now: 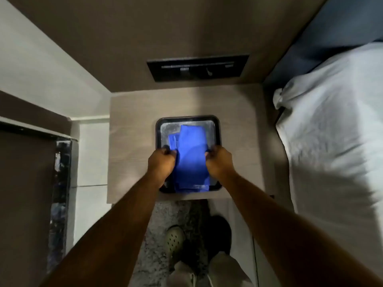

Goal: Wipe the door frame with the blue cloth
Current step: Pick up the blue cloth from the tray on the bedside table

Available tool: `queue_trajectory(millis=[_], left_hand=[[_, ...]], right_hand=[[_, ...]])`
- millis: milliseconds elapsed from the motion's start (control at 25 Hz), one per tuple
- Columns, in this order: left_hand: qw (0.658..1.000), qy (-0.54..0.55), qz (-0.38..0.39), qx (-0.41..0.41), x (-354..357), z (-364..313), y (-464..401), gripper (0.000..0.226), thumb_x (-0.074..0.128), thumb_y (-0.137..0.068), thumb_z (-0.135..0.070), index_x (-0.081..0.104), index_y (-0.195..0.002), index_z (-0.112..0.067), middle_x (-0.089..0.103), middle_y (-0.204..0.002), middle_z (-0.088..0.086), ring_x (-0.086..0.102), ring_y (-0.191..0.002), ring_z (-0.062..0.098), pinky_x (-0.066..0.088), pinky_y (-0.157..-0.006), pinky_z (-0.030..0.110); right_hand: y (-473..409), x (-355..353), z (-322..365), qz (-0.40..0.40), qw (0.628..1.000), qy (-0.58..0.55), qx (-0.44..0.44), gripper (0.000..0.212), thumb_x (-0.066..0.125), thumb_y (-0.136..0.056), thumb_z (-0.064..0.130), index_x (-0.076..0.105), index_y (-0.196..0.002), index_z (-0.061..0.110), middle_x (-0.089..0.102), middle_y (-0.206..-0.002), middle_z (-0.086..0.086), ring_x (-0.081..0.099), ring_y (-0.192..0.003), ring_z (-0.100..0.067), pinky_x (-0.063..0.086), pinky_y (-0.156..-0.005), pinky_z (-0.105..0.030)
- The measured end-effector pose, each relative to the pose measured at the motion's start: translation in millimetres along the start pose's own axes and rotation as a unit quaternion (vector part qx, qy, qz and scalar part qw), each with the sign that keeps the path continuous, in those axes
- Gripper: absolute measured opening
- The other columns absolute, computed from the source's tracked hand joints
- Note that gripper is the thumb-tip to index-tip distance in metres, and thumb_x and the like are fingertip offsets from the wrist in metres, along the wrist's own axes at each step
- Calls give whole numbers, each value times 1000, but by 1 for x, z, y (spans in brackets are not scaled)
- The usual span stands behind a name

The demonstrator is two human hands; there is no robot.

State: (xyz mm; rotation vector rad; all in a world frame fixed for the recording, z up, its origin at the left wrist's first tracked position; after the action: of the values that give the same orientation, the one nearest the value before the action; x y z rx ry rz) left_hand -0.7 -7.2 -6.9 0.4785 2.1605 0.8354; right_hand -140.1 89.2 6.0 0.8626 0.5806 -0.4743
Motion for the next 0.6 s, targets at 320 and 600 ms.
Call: queue_trajectory(millis=[320, 600], left_hand=[[995, 88, -35, 20, 20, 6, 2, 24, 68, -78, -20, 54, -59, -18, 61, -67, -1, 58, -67, 21, 46, -60, 28], [974, 225, 7, 31, -69, -15, 92, 7, 59, -86, -9, 64, -83, -4, 67, -86, 14, 62, -79, 27, 53, -70, 40]], right_hand=[[-2, 21, 2, 11, 994, -109, 14, 17, 51, -85, 4, 66, -92, 6, 66, -92, -14, 59, -82, -28, 39, -67, -25], [78, -33, 62, 56, 966, -249, -37, 16, 52, -82, -5, 65, -82, 3, 67, -86, -19, 60, -82, -23, 50, -75, -36]])
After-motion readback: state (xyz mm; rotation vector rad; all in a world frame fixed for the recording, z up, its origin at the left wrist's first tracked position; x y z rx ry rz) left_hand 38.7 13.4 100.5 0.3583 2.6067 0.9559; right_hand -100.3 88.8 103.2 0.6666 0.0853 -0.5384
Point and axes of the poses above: each hand's wrist, its own y-axis away from the middle knuckle, its own x-axis out of the palm, z = x × y, the point moved 1 cm from there along -y, towards the middle knuckle
